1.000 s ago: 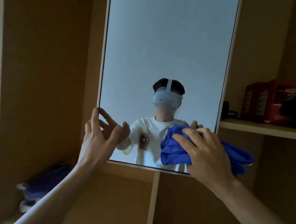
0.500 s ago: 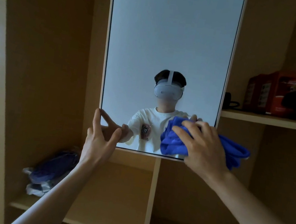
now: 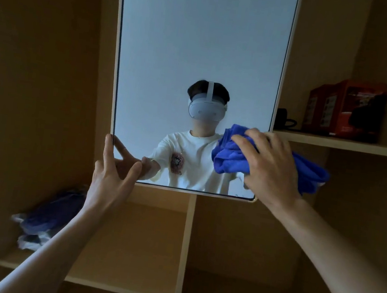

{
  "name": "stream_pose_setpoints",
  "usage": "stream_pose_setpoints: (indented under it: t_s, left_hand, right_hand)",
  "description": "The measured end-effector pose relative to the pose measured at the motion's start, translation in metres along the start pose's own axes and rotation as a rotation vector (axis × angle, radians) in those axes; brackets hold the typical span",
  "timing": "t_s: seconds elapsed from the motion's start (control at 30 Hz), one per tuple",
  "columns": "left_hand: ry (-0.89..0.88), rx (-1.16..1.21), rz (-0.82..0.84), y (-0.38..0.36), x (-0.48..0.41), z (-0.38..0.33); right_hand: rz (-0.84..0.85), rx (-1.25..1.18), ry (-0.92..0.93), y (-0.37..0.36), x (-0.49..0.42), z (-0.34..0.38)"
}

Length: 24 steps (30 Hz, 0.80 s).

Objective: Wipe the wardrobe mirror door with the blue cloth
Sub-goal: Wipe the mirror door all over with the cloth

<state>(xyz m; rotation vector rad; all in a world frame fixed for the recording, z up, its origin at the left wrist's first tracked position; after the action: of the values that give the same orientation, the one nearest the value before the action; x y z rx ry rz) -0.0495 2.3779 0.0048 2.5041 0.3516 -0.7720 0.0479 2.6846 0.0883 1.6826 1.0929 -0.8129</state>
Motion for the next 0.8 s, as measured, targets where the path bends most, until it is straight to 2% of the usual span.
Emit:
stream_pose_setpoints:
  t_s: [0.1, 0.27, 0.37, 0.53, 0.63, 0.73, 0.8]
  left_hand:
    - [-0.003, -0.012, -0.004, -0.002, -0.001, 0.0]
    - [0.006, -0.021, -0.012, -0.007, -0.004, -0.001]
    - [-0.003, 0.012, -0.005, -0.005, -0.004, -0.001]
    - [-0.003, 0.047, 0.025, -0.001, 0.0, -0.003]
    - [0.006, 0.039, 0.042, 0.0, 0.004, 0.002]
    - [0.021, 0.05, 0.052, 0.001, 0.003, 0.006]
    - [0.022, 0.055, 0.054, 0.001, 0.004, 0.006]
  right_hand:
    - [-0.015, -0.048, -0.009, -0.015, 0.036, 0.014]
    - [0.08, -0.115, -0.029, -0.039, 0.092, 0.037]
    - [0.07, -0.135, -0.038, -0.031, 0.076, 0.029]
    - [-0.044, -0.099, -0.125, -0.012, 0.032, 0.016]
    - [-0.034, -0.105, -0.047, -0.025, 0.048, 0.038]
    - [0.028, -0.128, 0.131, -0.043, 0.08, 0.068]
    - [0.048, -0.144, 0.187, -0.043, 0.078, 0.069]
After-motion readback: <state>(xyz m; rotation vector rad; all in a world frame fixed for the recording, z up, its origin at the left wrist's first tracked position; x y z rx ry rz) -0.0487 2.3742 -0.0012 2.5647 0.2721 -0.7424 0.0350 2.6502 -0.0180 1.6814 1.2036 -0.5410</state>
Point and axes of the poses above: each hand's wrist, its own x-axis away from the middle knuckle, its own y-axis out of the back of the hand, z = x × y, the point moved 3 cm from there along -x, towards the middle knuckle, and after that the axes turned 2 degrees about -x, right-handed, at the moved point
